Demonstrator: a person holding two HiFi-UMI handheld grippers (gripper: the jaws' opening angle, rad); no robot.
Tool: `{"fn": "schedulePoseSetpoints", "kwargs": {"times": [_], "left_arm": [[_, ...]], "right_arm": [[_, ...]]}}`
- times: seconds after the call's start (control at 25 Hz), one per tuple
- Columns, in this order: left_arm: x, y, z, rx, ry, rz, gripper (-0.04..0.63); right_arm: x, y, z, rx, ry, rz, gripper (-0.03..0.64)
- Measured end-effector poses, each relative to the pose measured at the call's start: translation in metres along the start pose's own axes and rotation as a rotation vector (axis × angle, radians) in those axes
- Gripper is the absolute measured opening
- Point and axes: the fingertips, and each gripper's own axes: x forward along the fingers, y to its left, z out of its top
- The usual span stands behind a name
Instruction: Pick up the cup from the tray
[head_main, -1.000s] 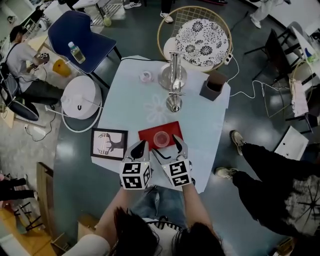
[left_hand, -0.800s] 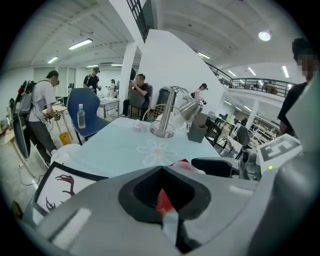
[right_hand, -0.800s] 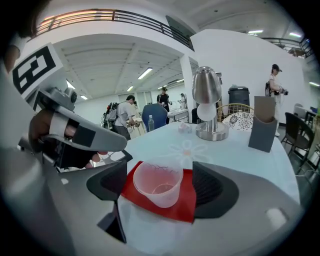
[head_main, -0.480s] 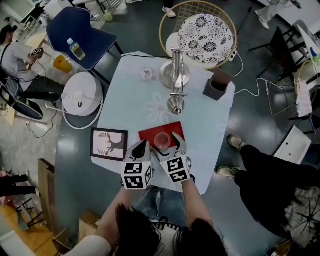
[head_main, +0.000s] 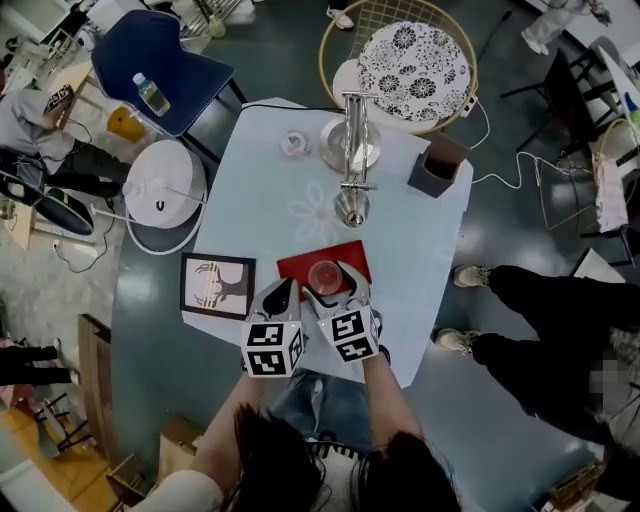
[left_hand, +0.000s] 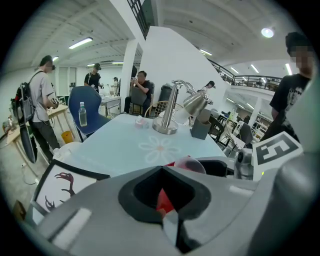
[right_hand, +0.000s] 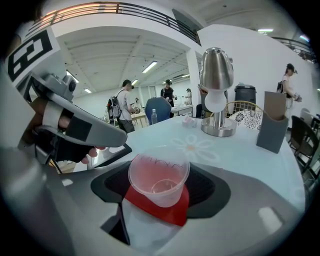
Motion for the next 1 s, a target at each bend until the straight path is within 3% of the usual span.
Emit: {"fn": "schedulePoseSetpoints", "kwargs": {"times": [0.32,0.6,1.0], "left_arm": [[-0.003,-0.001,0.002,0.003,-0.019,-0.007,0.000],[-0.016,-0.012,0.011,-0.021,-0.062,-0.040,0.000],[-0.025,-0.049,0.013,0.056,-0.068,-0.125,0.000]], "right_arm": [[-0.011,0.006,0.014,-0.030,-0.038,-0.004,0.345],[-0.039,0.004,0.027,-0.050,-0.051,-0.074,0.345],[-0.079,-0.008,0.011,-0.004,-0.044,-0.173,0.345]]}}
